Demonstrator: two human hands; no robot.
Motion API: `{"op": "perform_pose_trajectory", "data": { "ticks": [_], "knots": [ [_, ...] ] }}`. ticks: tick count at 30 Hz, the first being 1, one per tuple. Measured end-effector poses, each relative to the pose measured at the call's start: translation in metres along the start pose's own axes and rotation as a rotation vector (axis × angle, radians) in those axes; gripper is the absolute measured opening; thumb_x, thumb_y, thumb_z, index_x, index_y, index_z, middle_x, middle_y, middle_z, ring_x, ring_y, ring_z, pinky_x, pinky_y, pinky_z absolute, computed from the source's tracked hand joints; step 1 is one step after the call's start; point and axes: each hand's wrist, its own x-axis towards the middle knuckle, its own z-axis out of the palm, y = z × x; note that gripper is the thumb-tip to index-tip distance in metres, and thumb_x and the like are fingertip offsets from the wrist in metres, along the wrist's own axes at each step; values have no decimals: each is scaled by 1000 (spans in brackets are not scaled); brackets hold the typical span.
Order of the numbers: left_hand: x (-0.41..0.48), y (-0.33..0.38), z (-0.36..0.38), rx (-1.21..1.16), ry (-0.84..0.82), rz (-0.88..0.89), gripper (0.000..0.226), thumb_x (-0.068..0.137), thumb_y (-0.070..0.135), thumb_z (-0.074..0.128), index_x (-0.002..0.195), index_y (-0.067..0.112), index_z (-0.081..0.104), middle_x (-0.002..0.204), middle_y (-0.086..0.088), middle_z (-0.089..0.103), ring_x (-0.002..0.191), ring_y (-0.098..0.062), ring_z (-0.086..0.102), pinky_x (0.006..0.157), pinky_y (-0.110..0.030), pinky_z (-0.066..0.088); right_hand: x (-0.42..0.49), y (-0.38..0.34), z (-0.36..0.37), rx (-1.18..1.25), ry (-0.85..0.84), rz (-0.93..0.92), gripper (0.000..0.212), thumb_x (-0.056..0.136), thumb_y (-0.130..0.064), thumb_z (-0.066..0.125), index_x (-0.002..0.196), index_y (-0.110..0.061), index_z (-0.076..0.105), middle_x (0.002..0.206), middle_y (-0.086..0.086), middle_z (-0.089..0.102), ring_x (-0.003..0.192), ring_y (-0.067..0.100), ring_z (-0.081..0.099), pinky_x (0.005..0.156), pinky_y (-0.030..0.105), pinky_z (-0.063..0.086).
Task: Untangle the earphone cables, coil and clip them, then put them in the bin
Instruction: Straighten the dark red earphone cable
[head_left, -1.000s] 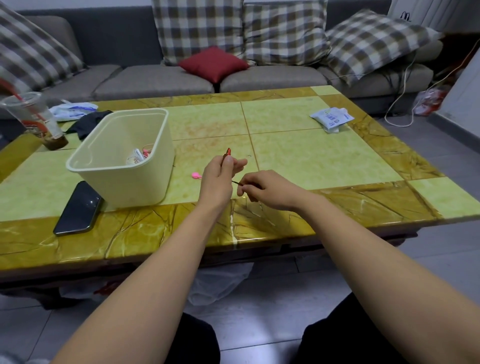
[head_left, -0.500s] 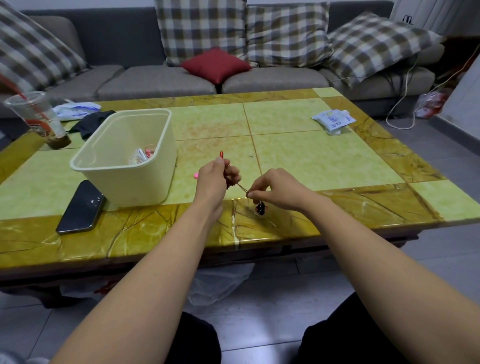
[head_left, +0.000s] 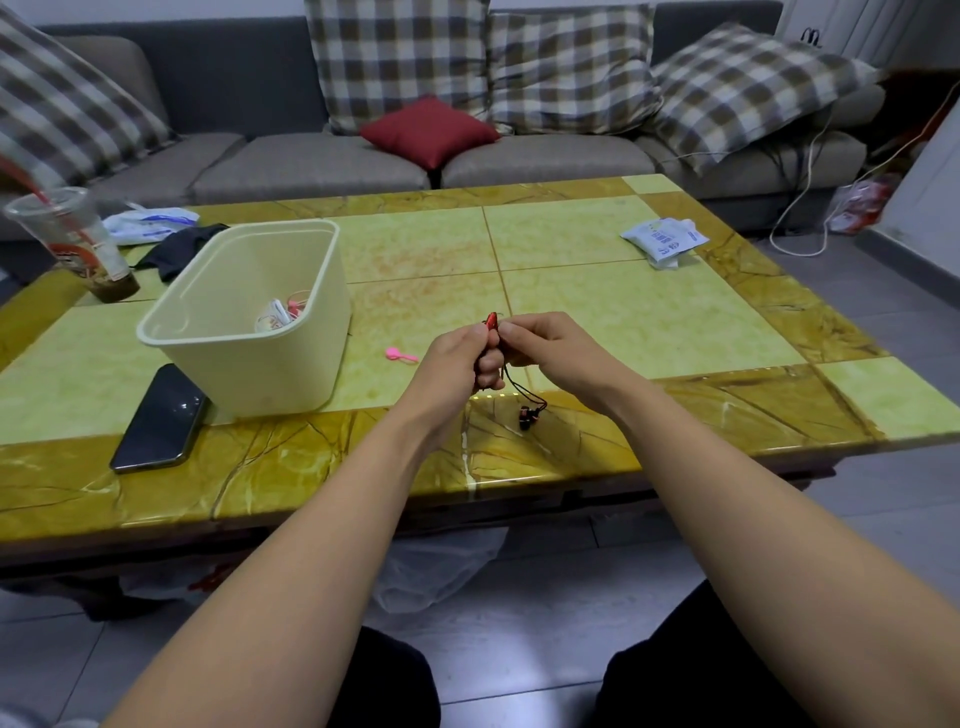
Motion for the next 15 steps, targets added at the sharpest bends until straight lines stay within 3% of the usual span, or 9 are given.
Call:
{"op": "perform_pose_trajectory", "data": {
  "ticks": [2, 4, 7, 10, 12, 15],
  "knots": [
    [0, 1, 2, -68, 27, -17, 33, 107, 20, 31, 83, 12, 52, 61, 4, 50, 54, -9, 43, 69, -27, 46, 0, 1, -1, 53, -33, 34, 34, 105, -20, 42, 91, -16, 72, 80, -1, 69, 81, 16, 63, 96, 44, 52],
    [1, 1, 3, -155, 86, -51, 33, 107, 21, 33, 86, 10, 56, 67, 0, 61, 55, -9, 54, 74, -27, 49, -1, 2, -1, 82, -97, 92, 35, 106, -24, 41, 84, -19, 69, 78, -3, 66, 78, 17, 61, 97, 50, 49],
    [5, 2, 2, -363, 183, -47, 26, 107, 21, 32, 95, 8, 52, 87, -10, 74, 68, -14, 68, 78, -28, 55, -2, 5, 3, 22, -157, 207, 31, 106, -25, 40, 103, -12, 68, 83, 1, 65, 68, 13, 58, 75, 35, 54],
    [8, 5, -3, -495, 277, 67, 25, 107, 19, 30, 99, 7, 50, 106, -19, 71, 90, -24, 70, 89, -32, 55, -5, 8, 6, -221, -189, 191, 31, 105, -23, 41, 110, -12, 70, 69, -3, 56, 59, 9, 48, 62, 22, 41],
    [10, 3, -6, -313, 313, 129, 27, 107, 18, 31, 99, 8, 55, 111, -17, 70, 100, -23, 69, 94, -31, 53, -6, 8, 9, -487, -216, 106, 30, 104, -23, 44, 113, -11, 71, 66, -6, 56, 61, 6, 49, 61, 21, 39],
    [9, -10, -10, 414, 297, 192, 29, 103, 21, 43, 100, 11, 70, 104, -2, 73, 100, -12, 67, 94, -34, 53, -6, 2, 11, -665, -191, -5, 23, 100, -24, 54, 106, -14, 74, 69, -10, 62, 65, 3, 55, 64, 22, 40]
  ]
}}
